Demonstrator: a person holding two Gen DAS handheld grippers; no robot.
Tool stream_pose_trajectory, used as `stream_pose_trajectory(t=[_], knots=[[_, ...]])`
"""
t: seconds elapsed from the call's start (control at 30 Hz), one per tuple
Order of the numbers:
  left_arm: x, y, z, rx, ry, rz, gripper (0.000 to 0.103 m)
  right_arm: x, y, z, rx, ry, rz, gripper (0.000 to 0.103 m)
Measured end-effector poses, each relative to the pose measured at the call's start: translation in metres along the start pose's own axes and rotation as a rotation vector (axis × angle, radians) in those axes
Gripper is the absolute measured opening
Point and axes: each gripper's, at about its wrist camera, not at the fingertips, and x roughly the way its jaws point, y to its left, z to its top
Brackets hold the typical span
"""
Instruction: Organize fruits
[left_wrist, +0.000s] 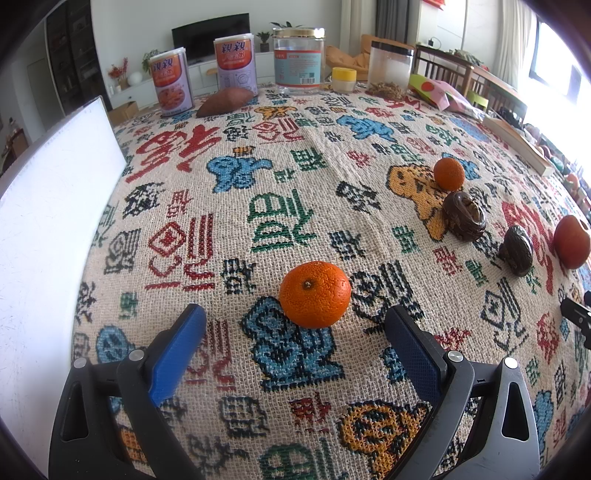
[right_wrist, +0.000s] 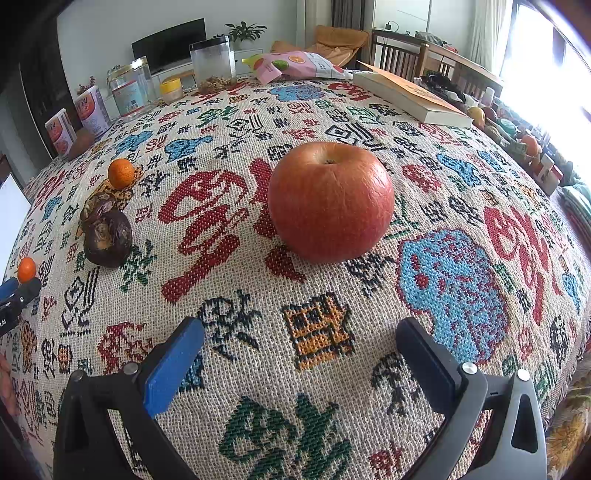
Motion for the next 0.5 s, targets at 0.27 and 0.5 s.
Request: stream_pose_trajectory(t=[0.27, 0.5], knots=[[0.0, -0.0001, 0.0, 0.0, 0.0, 0.0, 0.099, 0.0002, 0.0002, 0.0, 0.0, 0.001, 0.0, 0.103], [-0.0006, 0.0004, -0.0001, 0.001, 0.006, -0.01, 0.098, 0.0, 0.0005, -0.0001, 0.003, 0.002, 0.003, 0.103]])
